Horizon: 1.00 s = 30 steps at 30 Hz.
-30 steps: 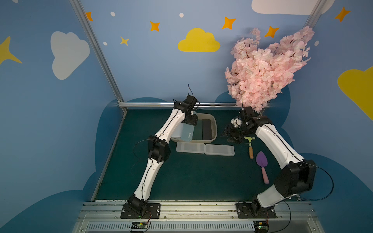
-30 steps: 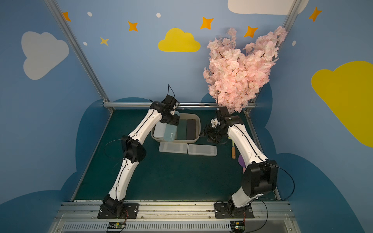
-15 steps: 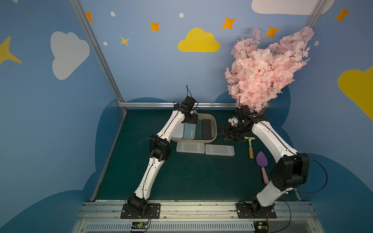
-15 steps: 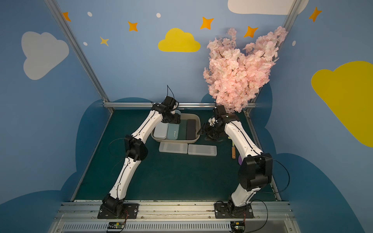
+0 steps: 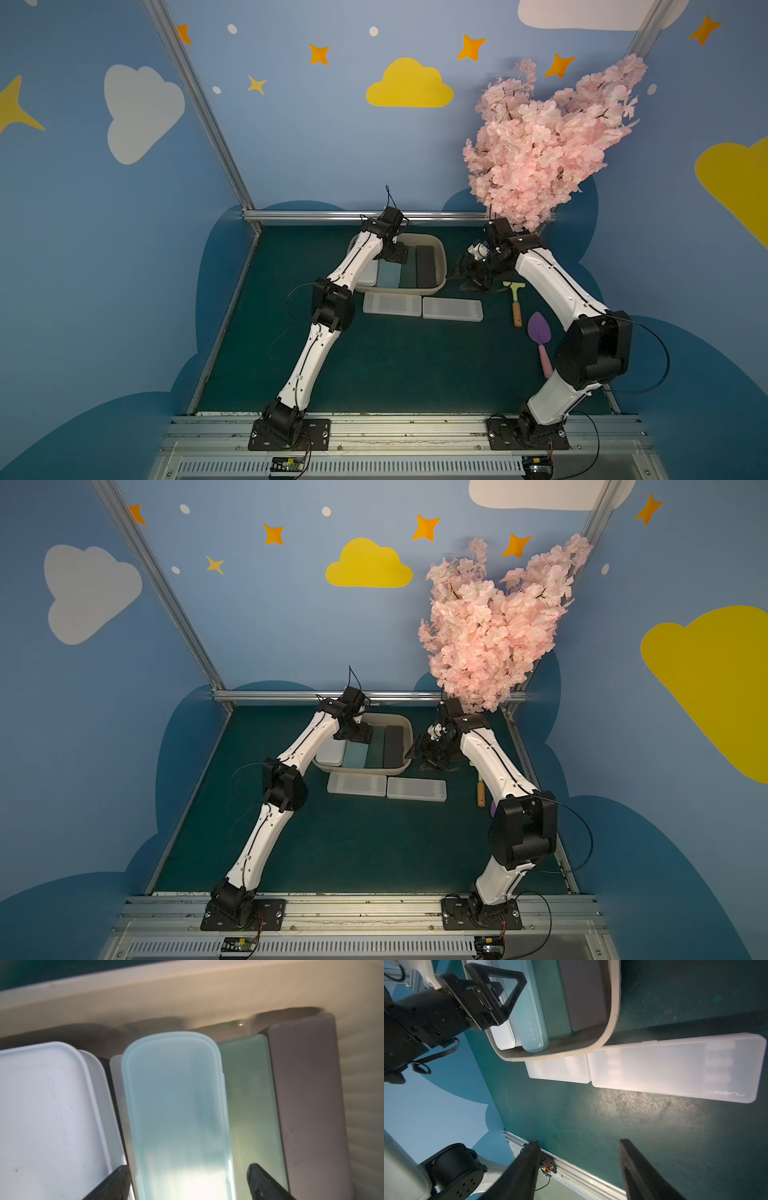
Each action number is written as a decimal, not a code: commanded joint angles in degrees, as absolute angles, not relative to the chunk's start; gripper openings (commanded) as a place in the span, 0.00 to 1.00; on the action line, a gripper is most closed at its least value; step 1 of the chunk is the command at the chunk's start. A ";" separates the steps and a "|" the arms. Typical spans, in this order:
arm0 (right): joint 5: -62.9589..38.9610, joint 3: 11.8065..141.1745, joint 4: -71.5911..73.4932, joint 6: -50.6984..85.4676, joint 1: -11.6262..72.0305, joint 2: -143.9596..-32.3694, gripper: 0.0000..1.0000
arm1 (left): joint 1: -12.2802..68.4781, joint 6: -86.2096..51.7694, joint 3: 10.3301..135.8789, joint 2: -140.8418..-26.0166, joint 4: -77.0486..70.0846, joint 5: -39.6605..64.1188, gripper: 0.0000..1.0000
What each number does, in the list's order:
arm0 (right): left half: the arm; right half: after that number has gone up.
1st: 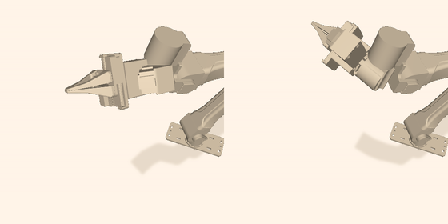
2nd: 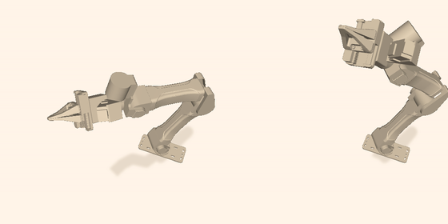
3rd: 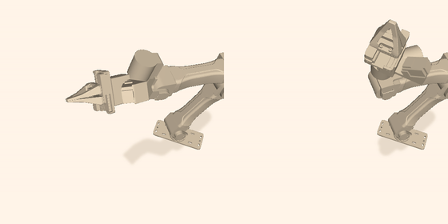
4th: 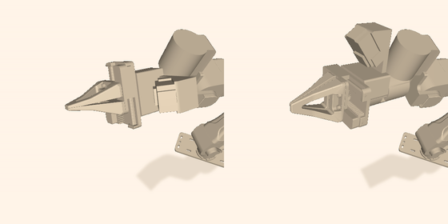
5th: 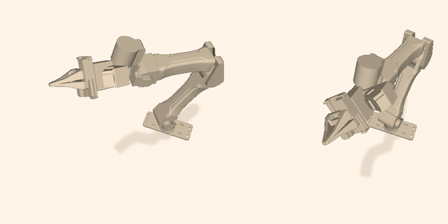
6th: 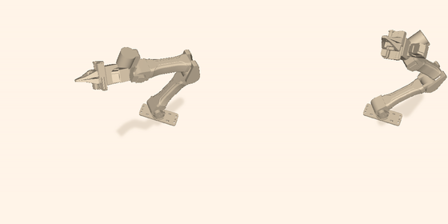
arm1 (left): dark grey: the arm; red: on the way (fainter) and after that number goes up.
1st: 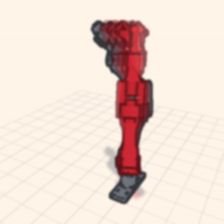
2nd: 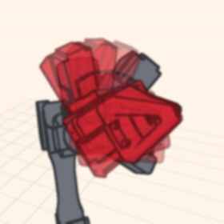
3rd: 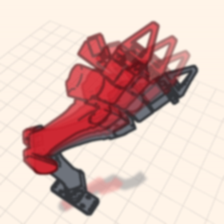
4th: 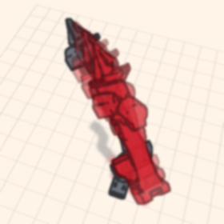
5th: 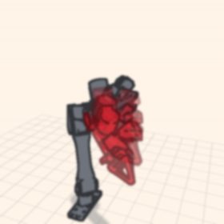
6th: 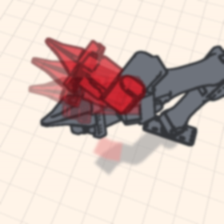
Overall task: Put the pencil case into the storage box
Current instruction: Place the pencil case at the storage box.
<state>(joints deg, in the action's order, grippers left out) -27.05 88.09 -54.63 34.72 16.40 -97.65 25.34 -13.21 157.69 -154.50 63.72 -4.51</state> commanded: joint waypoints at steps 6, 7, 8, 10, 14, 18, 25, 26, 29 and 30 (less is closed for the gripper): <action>-27.60 89.65 -54.84 34.98 16.69 -98.27 0.64 | 25.82 -11.96 158.01 -152.19 63.93 -6.15 0.95; -27.52 89.65 -54.84 35.00 16.69 -98.21 0.64 | 25.91 -12.01 158.11 -151.68 63.71 -6.04 0.95; -27.40 89.60 -54.85 34.98 16.68 -98.17 0.64 | 26.14 -11.89 158.45 -151.08 63.53 -5.61 0.95; -27.38 89.56 -54.85 34.98 16.69 -98.17 0.64 | 26.66 -12.32 158.85 -149.94 63.28 -4.64 0.95; -26.99 89.48 -54.91 35.07 16.66 -98.43 0.64 | 28.01 -13.68 158.75 -147.45 63.62 -3.87 0.93; -21.94 90.11 -58.09 35.11 16.68 -98.93 0.67 | 28.86 -14.89 157.85 -142.91 65.22 -5.51 0.94; -14.67 92.31 -59.92 36.91 15.30 -102.79 0.39 | 28.70 -15.17 143.63 -128.25 67.10 -12.72 0.91; -14.00 92.99 -59.94 36.91 14.88 -104.30 0.28 | 28.83 -15.15 140.10 -125.67 66.77 -13.60 0.90; -11.80 94.94 -59.88 36.91 13.63 -108.02 0.08 | 28.51 -15.46 128.22 -117.11 63.41 -14.41 0.85; -11.24 95.49 -59.74 36.92 13.21 -109.21 0.04 | 28.28 -15.85 124.47 -114.13 62.09 -14.35 0.83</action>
